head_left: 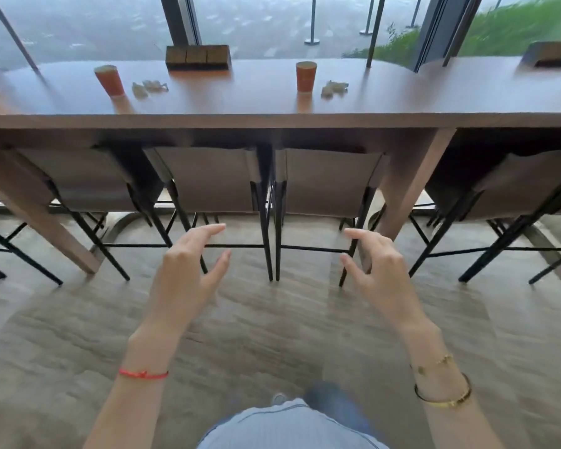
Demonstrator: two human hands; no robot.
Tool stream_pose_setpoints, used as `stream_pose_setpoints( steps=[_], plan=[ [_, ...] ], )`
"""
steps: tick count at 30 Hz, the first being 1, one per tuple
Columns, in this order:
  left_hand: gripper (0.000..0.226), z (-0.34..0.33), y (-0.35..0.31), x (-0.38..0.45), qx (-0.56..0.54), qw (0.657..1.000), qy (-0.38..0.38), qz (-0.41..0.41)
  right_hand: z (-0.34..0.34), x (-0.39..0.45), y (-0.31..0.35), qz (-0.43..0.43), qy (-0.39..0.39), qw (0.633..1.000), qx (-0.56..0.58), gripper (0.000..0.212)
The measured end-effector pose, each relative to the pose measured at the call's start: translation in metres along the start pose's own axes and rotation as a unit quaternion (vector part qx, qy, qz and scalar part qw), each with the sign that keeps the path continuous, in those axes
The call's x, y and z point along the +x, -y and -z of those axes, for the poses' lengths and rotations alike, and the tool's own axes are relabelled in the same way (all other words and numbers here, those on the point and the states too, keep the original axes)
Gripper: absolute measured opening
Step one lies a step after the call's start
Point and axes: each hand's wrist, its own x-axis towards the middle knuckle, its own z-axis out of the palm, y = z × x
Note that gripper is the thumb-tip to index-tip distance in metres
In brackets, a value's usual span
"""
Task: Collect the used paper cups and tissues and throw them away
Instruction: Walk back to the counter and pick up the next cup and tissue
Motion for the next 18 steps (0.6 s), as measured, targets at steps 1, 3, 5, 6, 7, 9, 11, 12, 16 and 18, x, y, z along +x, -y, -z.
stream_pose_setpoints(
  steps=[1, 3, 5, 6, 7, 9, 11, 12, 16, 18],
  plan=[
    [0.040, -0.005, 0.003, 0.019, -0.002, 1.000, 0.006, -0.004, -0.003, 0.017, -0.004, -0.006, 0.000, 1.000, 0.002, 0.040],
    [0.040, -0.016, 0.010, 0.055, -0.007, 1.000, 0.012, -0.016, -0.009, 0.049, -0.015, -0.015, -0.001, 1.000, 0.003, 0.040],
    [0.040, -0.030, 0.015, 0.089, -0.012, 1.000, 0.016, -0.023, -0.016, 0.077, -0.027, -0.021, -0.004, 1.000, 0.000, 0.040],
    [0.041, -0.038, 0.018, 0.106, -0.015, 0.999, 0.018, -0.024, -0.020, 0.091, -0.034, -0.025, -0.006, 1.000, -0.001, 0.040],
    [0.041, -0.047, 0.020, 0.123, -0.018, 0.999, 0.021, -0.026, -0.023, 0.105, -0.042, -0.029, -0.008, 1.000, -0.001, 0.040],
    [0.041, -0.066, 0.024, 0.158, -0.021, 0.999, 0.023, -0.028, -0.030, 0.136, -0.059, -0.037, -0.007, 0.999, -0.004, 0.041],
    [0.043, -0.086, 0.026, 0.194, -0.020, 0.999, 0.017, -0.031, -0.035, 0.171, -0.077, -0.042, -0.001, 0.999, -0.007, 0.041],
    [0.043, -0.095, 0.027, 0.213, -0.019, 0.999, 0.013, -0.034, -0.037, 0.191, -0.085, -0.043, 0.000, 0.999, -0.007, 0.041],
    [0.046, -0.128, 0.023, 0.293, -0.027, 0.999, -0.007, -0.023, -0.037, 0.275, -0.116, -0.023, -0.014, 1.000, -0.011, 0.041],
    [0.050, -0.144, 0.018, 0.340, -0.029, 0.999, -0.014, -0.020, -0.033, 0.325, -0.130, -0.011, -0.015, 1.000, -0.011, 0.042]
  ],
)
